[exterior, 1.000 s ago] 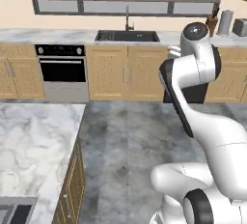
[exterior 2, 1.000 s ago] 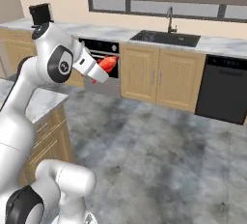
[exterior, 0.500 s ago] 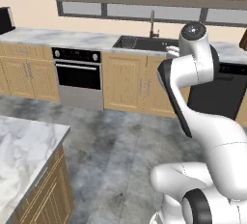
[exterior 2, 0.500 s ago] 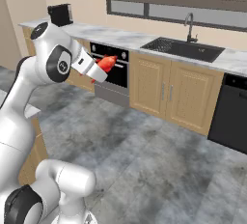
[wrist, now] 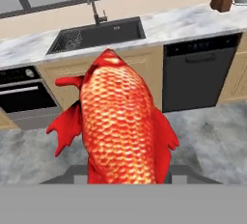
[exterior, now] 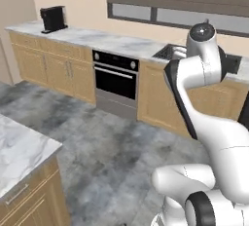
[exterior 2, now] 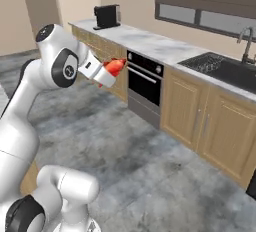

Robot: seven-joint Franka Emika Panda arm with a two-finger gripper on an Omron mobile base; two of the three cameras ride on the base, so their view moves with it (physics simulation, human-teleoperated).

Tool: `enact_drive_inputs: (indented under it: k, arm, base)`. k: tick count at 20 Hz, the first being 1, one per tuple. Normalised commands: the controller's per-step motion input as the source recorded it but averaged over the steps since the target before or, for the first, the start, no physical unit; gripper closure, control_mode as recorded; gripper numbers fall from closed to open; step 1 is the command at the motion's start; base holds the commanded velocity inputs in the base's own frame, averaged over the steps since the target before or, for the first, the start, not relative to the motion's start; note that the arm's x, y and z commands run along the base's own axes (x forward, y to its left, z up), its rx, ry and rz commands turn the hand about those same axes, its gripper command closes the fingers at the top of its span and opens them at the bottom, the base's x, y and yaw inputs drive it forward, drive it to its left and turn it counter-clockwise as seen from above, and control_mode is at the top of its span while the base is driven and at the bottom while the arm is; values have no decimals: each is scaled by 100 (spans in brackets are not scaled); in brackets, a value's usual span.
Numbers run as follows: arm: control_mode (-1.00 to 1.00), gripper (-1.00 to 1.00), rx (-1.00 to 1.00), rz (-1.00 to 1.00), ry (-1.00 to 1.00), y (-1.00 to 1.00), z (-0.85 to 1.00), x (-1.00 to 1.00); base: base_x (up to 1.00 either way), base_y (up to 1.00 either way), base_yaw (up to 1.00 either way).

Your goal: Take the cheese, fish, and mushroom from the fridge and place them on the plate on the dining counter to create an appetizer plate.

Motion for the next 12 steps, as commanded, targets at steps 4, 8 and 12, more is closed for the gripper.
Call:
enact_drive_inputs:
  k: [4,8,12]
  arm:
    - [100,100,0,0,0,0,0,0]
    - [100,100,0,0,0,0,0,0]
    - [100,100,0,0,0,0,0,0]
  base:
    - [100,-47,68]
    - [100,-60,65]
    - [100,-62,63]
